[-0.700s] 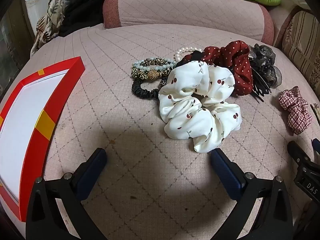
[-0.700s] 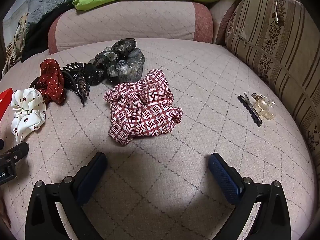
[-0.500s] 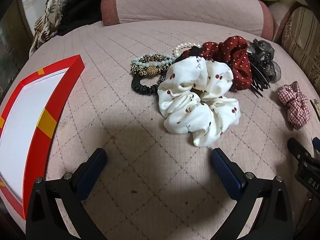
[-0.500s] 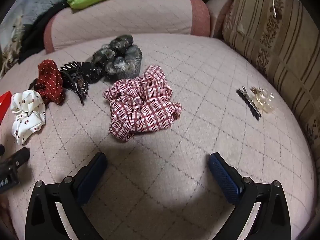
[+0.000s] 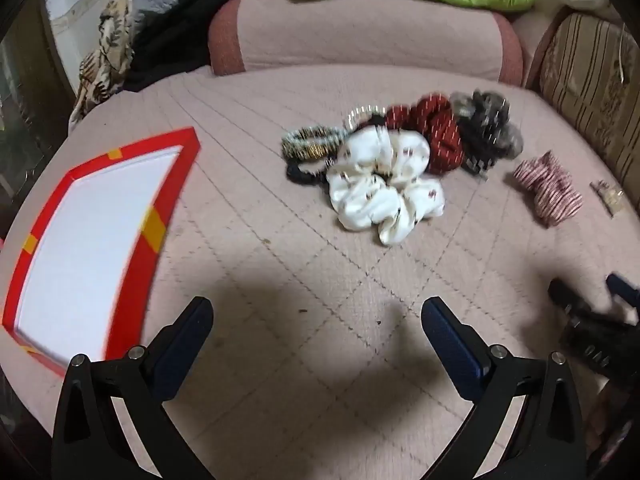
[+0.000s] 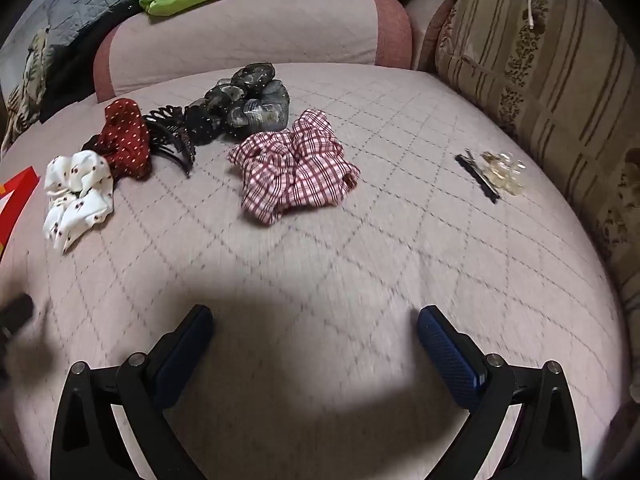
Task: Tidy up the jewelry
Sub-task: 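Move both grippers toward the pile of scrunchies beside the red box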
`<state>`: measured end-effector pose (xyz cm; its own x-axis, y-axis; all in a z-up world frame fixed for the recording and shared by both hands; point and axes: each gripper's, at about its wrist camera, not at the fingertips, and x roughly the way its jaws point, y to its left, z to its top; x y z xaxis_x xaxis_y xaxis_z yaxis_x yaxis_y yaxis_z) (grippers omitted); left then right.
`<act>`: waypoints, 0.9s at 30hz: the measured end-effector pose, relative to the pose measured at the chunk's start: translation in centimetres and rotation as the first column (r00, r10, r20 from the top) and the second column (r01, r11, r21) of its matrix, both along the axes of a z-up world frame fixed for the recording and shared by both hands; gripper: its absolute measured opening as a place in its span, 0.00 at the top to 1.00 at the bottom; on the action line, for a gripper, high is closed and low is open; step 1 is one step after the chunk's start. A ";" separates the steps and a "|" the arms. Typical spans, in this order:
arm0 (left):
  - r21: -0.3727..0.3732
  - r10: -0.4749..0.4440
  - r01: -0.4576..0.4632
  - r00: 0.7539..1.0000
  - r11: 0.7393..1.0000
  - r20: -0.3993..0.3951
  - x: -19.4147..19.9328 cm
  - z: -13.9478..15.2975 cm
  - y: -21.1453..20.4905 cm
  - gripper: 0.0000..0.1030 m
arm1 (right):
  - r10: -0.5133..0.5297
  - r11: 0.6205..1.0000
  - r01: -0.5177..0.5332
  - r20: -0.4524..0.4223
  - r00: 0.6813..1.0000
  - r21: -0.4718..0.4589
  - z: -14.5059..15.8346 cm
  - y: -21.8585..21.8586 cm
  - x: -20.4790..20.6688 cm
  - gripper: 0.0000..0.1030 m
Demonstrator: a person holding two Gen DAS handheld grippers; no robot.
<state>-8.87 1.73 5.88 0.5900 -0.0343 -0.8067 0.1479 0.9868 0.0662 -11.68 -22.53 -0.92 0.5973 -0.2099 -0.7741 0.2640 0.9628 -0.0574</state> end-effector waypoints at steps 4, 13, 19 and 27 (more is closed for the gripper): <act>-0.029 0.003 -0.002 0.999 1.000 0.035 -0.5 2.5 1.0 0.00 | -0.014 1.000 0.014 -0.006 1.000 0.015 0.8 0.2 -1.6 0.05; -0.065 0.073 -0.066 0.993 0.996 0.098 -2.0 5.2 4.1 0.00 | -0.064 0.998 0.064 0.099 0.993 0.011 5.8 0.7 -5.4 0.07; -0.054 0.171 -0.165 0.976 0.985 0.134 -2.4 6.0 8.0 0.00 | -0.060 0.998 0.056 0.172 0.983 0.029 8.4 1.4 -6.1 0.07; -0.061 0.194 -0.189 0.976 0.980 0.095 -3.0 5.8 9.5 0.00 | 0.015 0.999 -0.020 0.195 0.981 0.027 8.9 3.4 -6.2 0.07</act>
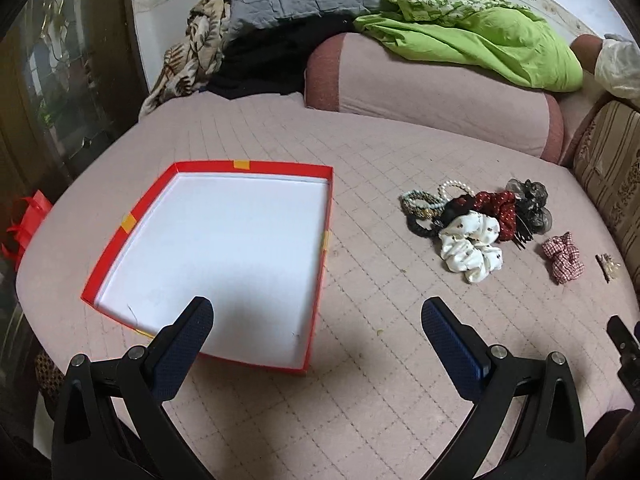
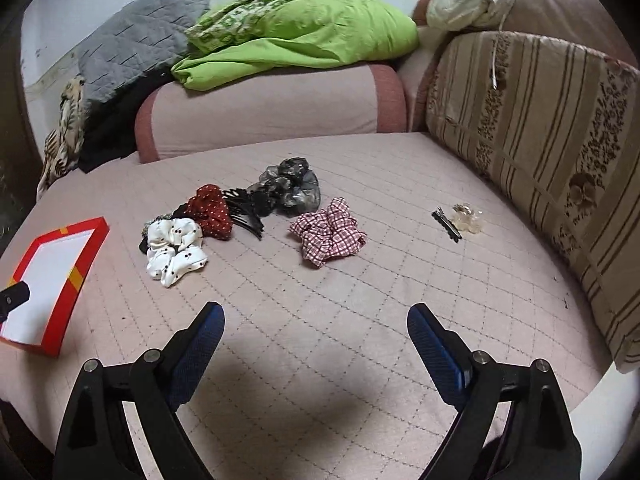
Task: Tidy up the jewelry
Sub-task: 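Move both grippers toward the pile of scrunchies beside the red box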
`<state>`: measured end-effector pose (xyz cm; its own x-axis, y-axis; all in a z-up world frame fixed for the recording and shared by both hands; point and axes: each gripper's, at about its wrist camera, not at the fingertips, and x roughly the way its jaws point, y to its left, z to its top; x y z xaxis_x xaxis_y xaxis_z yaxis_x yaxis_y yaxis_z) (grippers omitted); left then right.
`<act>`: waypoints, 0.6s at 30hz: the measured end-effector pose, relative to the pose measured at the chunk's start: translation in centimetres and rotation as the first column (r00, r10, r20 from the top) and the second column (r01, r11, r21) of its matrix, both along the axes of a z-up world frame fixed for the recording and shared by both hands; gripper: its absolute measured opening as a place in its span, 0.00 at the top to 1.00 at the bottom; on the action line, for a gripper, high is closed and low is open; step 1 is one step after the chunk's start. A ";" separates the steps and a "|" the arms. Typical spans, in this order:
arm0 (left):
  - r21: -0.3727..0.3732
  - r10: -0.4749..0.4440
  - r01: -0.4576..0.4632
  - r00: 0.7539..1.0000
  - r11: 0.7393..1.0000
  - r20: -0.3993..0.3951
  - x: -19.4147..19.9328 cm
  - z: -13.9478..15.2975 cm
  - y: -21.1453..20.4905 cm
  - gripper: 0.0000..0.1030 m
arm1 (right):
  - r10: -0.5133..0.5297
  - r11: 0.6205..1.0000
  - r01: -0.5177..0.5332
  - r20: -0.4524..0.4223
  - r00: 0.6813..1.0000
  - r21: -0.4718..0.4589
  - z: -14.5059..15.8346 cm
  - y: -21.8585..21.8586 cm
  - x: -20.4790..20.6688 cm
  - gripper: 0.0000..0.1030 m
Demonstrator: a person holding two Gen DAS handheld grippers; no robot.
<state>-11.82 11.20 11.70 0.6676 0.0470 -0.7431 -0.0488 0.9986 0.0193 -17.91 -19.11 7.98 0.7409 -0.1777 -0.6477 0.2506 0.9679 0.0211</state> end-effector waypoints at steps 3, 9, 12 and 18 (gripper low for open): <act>0.002 -0.038 0.038 0.999 0.999 -0.008 0.0 -0.2 -0.9 0.00 | 0.003 1.000 -0.003 -0.002 1.000 0.004 -0.3 -0.1 0.0 0.07; 0.049 -0.129 0.128 0.991 0.991 0.019 -0.7 0.4 -4.2 0.00 | -0.019 1.000 0.019 -0.005 1.000 0.024 -0.8 -1.3 0.1 0.09; 0.060 -0.186 0.184 0.982 0.981 0.017 0.0 0.9 -5.4 0.02 | -0.013 0.999 0.014 -0.016 1.000 0.041 -1.0 -2.1 0.5 0.13; 0.031 -0.266 0.267 0.964 0.963 -0.029 2.2 0.7 -7.7 0.14 | -0.006 0.999 0.008 -0.036 0.999 0.052 -1.2 -4.1 1.9 0.15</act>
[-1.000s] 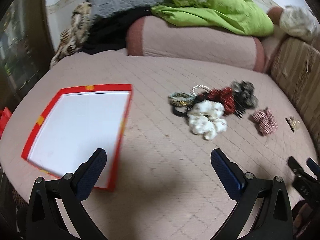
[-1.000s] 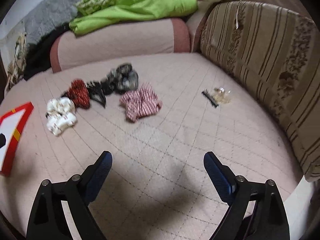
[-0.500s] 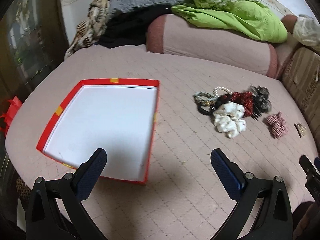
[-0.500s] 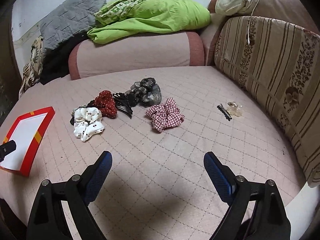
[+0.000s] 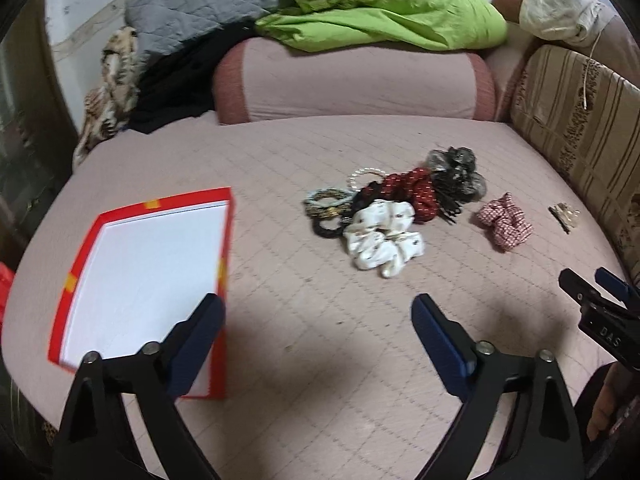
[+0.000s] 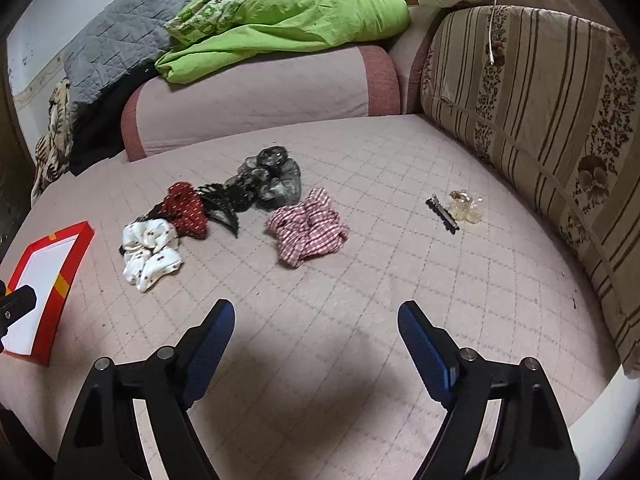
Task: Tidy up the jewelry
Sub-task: 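Move both grippers toward the pile of scrunchies beside the red box, then grasp the white cherry scrunchie with left gripper while right gripper grasps plaid scrunchie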
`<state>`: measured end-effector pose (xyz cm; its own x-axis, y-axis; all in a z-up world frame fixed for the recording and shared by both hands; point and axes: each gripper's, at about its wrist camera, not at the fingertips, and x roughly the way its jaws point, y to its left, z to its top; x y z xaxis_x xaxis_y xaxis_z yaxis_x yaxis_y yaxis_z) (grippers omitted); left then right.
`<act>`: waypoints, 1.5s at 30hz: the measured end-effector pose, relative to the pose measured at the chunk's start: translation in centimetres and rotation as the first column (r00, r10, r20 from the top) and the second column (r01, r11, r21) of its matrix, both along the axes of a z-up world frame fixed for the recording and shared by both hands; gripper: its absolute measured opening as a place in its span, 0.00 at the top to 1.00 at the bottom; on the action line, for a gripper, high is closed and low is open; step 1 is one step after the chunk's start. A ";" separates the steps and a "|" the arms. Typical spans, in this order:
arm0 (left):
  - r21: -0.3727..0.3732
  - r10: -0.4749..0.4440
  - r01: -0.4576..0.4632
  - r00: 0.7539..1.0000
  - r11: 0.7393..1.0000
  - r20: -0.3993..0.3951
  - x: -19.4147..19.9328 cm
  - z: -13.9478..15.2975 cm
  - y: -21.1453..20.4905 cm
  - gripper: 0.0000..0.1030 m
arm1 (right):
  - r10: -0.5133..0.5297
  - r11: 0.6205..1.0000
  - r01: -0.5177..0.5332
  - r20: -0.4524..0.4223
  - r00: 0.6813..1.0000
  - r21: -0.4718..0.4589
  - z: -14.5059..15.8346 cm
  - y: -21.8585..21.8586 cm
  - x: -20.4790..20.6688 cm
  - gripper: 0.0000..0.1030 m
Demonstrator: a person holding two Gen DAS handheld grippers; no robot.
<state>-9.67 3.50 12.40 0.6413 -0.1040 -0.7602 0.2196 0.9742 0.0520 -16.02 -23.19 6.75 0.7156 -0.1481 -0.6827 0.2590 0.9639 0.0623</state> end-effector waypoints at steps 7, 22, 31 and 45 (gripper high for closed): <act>-0.052 -0.020 0.015 0.994 0.999 -0.106 4.5 -2.3 -1.0 0.31 | 0.033 0.999 -0.033 -0.024 0.999 0.006 -0.4 -1.9 3.0 0.22; -0.101 -0.018 -0.002 0.981 0.995 -0.192 12.2 -7.0 -3.3 0.31 | 0.084 0.996 -0.081 -0.073 0.994 0.042 -2.8 -3.5 11.0 0.25; -0.063 -0.050 0.033 0.959 0.997 -0.281 13.0 -10.0 -5.4 0.86 | 0.093 0.993 -0.081 -0.135 0.986 0.090 -5.1 -3.8 13.4 0.73; -0.154 -0.045 0.020 0.985 0.988 -0.164 6.4 -2.8 -1.0 0.89 | 0.164 0.974 -0.151 -0.064 0.984 0.168 -1.1 -1.3 8.2 0.87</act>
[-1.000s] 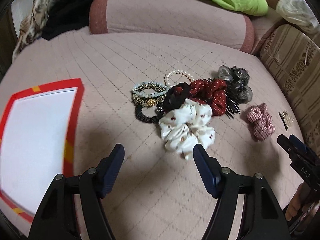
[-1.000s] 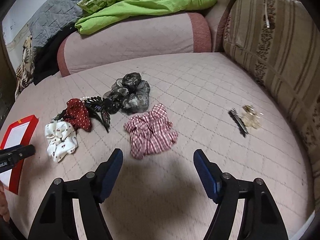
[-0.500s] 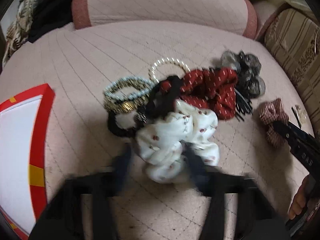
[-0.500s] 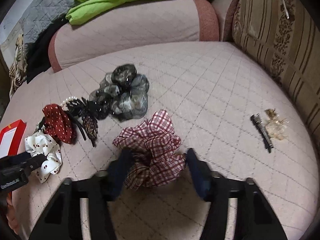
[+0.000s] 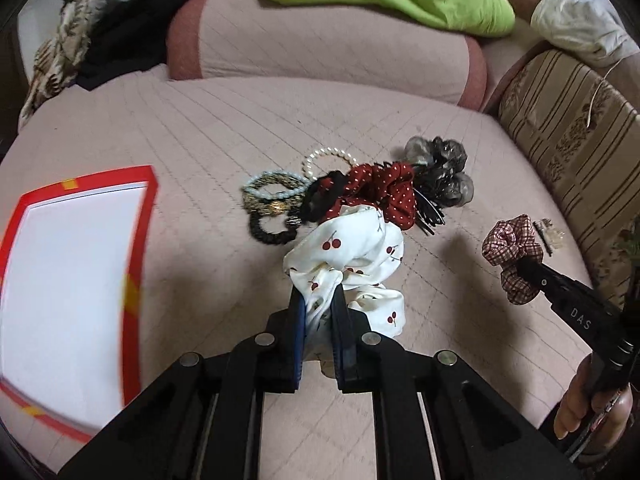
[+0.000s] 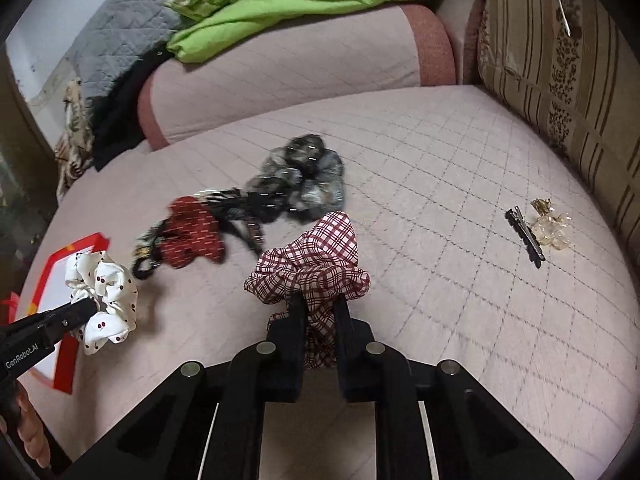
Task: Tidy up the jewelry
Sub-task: 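Grasp the white cherry scrunchie with left gripper while right gripper grasps plaid scrunchie, then carry both scrunchies into the red box and open both grippers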
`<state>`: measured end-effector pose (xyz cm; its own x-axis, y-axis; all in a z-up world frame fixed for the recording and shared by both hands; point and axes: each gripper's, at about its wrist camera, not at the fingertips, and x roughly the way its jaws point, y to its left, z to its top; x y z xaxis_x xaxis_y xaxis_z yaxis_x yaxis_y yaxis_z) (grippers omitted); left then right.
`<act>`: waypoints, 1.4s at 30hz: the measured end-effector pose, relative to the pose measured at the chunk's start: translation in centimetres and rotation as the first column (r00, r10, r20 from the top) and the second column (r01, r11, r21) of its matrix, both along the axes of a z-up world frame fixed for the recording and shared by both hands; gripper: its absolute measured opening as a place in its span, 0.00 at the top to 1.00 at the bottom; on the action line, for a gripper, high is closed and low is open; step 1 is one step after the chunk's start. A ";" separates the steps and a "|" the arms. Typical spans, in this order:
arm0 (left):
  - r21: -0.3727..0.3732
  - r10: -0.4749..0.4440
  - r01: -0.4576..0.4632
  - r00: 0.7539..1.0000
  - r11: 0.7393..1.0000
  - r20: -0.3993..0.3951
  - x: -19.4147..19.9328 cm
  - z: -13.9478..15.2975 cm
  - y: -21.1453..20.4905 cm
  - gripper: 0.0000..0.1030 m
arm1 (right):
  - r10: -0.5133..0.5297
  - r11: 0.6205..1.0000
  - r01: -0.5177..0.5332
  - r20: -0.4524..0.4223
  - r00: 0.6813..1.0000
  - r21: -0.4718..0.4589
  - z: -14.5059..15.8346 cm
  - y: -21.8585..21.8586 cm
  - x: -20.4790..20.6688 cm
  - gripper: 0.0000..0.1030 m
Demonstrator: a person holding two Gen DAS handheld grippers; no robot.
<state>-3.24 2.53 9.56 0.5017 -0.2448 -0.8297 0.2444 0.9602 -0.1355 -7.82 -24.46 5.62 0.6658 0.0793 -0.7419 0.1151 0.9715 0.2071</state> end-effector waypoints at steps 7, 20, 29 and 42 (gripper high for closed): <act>0.035 0.072 -0.075 0.995 0.997 0.071 -2.2 2.3 4.4 0.89 | 0.102 0.995 -0.101 0.039 0.994 -0.013 2.7 4.0 -1.8 0.87; 0.065 0.273 -0.283 0.954 0.957 0.126 -1.3 3.4 16.7 0.89 | 0.344 0.939 -0.342 0.042 0.938 -0.042 5.5 16.2 -1.0 0.87; 0.067 0.395 -0.401 0.915 0.914 0.079 3.1 0.8 24.9 0.89 | 0.471 0.882 -0.471 -0.002 0.882 -0.011 4.9 25.7 3.3 0.87; 0.002 0.493 -0.493 0.870 0.870 -0.002 10.1 -3.2 32.4 0.89 | 0.507 0.860 -0.510 -0.118 0.853 0.011 -0.3 36.1 13.5 0.87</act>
